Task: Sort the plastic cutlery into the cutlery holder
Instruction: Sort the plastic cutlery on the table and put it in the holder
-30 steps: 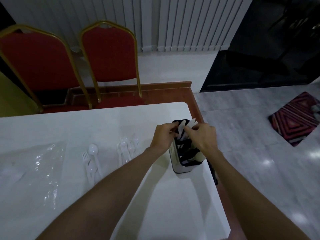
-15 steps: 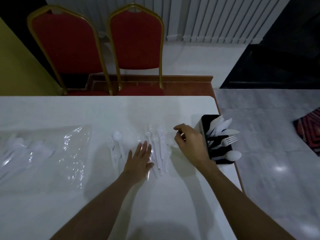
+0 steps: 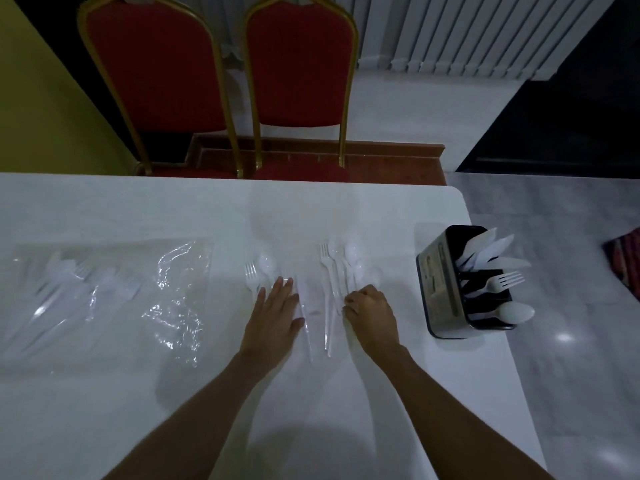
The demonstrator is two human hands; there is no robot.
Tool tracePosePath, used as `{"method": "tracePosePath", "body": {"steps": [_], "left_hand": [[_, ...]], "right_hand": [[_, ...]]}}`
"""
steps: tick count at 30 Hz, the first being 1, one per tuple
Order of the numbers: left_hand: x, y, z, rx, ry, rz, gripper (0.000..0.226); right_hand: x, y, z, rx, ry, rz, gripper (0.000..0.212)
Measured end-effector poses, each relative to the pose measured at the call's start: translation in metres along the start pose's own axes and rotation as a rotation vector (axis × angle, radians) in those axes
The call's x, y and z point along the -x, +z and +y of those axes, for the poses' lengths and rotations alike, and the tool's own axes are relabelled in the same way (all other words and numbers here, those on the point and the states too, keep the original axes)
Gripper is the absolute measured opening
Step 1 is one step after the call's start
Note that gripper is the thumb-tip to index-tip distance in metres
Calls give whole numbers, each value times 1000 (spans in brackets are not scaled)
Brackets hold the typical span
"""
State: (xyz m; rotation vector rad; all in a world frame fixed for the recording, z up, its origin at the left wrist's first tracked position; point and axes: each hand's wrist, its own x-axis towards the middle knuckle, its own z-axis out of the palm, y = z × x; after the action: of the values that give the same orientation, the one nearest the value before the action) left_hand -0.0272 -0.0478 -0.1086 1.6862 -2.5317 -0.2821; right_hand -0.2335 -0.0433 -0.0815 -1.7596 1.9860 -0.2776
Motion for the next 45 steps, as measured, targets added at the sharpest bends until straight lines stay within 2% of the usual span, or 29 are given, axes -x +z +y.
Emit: {"method": "tracePosePath", "body": {"steps": [3,5,7,10,14,17,20,22,24,30,33,37,42,45], "left_hand": [[-6,-14,20,-21,-136,57,42],[-10,-20,32,-62,-255,-66,47],[-13,-17,34,-74,-330,-122,45],[-16,-14,32,-29,-382,-98,34],[-19,-16,34,120,-416,-43,28],[-24,-18,43,307,-423,-6,27],[-30,-16,56,470,-464,-104,39],[-33,-12,63,462,-490,-203,57],[-34,-10,67,422,-505,-247,64],[-39,-12,63,494,-576,-235,34],[-41,-15,58,530,-645,-241,32],[-38,-19,51,485,-674,-248,30],[-34,-20,43,515,-651,-245,30],[-30,-24,41,539,-635,-247,25]], "right_hand": [[0,1,-9,-29,93,0,27],[0,2,-15,-44,173,-33,33],[-2,2,-20,-34,219,-53,31],[-9,2,-21,-40,275,-69,22],[-12,0,-14,-147,390,-43,28],[-10,1,-4,-212,435,10,23],[-11,-1,1,-240,455,34,28],[-12,-2,2,-248,434,43,34],[-12,-2,4,-248,415,46,33],[-10,-2,10,-213,336,11,19],[-7,-2,8,-192,285,19,20],[-4,-3,8,-145,249,125,24],[0,5,1,-56,65,18,22],[6,12,-2,-54,32,19,17]]}}
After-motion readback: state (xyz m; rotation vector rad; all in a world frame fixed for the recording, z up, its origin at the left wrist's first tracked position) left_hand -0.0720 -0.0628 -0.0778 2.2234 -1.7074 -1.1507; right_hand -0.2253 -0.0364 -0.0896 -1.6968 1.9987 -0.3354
